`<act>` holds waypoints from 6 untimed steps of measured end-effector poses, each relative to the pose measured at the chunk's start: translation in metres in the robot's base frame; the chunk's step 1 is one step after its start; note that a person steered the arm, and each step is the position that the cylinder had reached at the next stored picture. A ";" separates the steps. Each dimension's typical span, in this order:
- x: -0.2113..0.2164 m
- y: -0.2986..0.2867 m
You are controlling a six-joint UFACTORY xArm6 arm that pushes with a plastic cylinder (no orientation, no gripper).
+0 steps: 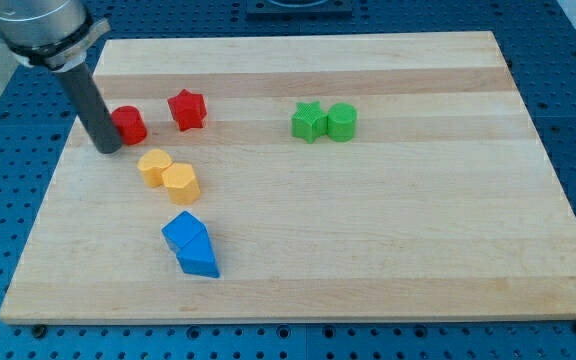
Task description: Push the red circle towards the red star
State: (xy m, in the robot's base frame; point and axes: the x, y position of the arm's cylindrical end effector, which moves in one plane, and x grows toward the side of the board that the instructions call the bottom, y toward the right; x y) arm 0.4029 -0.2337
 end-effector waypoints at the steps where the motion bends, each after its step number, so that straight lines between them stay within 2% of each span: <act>1: -0.012 0.021; 3: -0.011 0.006; 4: -0.014 -0.032; 6: -0.046 -0.040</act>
State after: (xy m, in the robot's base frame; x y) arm 0.3570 -0.2736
